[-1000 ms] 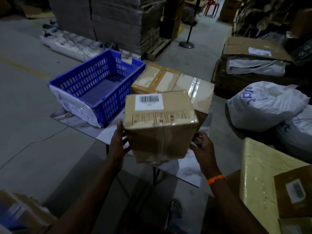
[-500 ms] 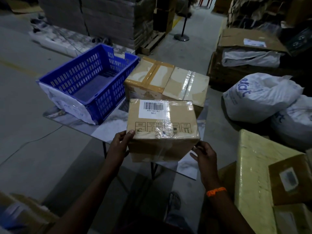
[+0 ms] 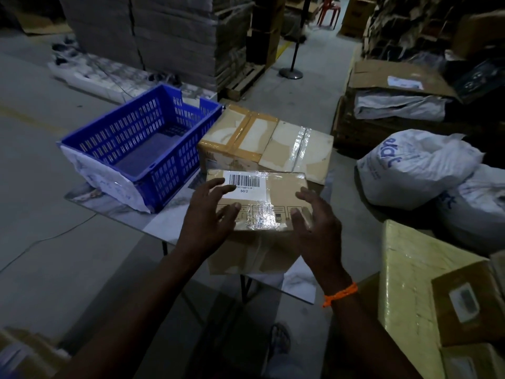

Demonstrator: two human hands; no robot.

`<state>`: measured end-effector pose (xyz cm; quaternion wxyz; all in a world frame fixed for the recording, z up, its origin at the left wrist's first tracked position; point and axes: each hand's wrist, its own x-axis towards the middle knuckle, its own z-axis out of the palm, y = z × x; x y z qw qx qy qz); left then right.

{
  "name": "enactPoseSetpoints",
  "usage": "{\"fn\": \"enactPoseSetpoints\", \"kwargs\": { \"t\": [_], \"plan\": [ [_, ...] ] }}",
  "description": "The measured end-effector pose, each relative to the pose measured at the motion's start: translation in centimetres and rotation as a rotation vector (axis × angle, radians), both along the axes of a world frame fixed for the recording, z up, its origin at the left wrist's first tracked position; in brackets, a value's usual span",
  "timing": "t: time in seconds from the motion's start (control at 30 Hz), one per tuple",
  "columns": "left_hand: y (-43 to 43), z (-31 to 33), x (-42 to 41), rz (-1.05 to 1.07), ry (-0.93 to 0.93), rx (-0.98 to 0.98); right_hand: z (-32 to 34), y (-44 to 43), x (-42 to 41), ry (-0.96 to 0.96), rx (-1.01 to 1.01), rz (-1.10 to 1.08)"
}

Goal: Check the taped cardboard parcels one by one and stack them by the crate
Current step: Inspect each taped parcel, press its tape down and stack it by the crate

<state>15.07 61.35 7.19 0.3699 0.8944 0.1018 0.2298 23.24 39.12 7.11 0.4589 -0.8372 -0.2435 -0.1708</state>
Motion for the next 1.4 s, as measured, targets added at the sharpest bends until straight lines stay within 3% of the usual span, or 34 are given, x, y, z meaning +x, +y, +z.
{"fn": "enactPoseSetpoints", "kwargs": {
  "t": [0.13, 0.3, 0.43, 0.8, 1.13, 1.4],
  "plan": [
    [0.0, 0.1, 1.5, -0.059, 0.087, 0.229, -0.8, 1.4, 1.8, 0.012, -0.171, 0.075],
    [-0.5, -0.8, 2.6, -0.143, 0.296, 0.56, -2.0, 3.0, 3.5, -0.017, -0.637, 0.177],
    [-0.5, -1.5, 2.2, -0.189, 0.336, 0.632, -2.4, 3.1, 3.0, -0.105, -0.792, 0.173],
    [-0.7, -1.5, 2.6, -0.179, 0.342, 0.626, -2.0, 3.3, 3.1, -0.019, -0.798, 0.208],
    [1.1, -1.0, -0.2, -0.247, 0.285, 0.638, -2.2, 0.8, 1.9, -0.081, -0.571, 0.192],
    [1.7, -3.9, -4.1, -0.233, 0.128, 0.534, -4.1, -2.2, -1.5, -0.219, -0.641, 0.154]
  ]
}}
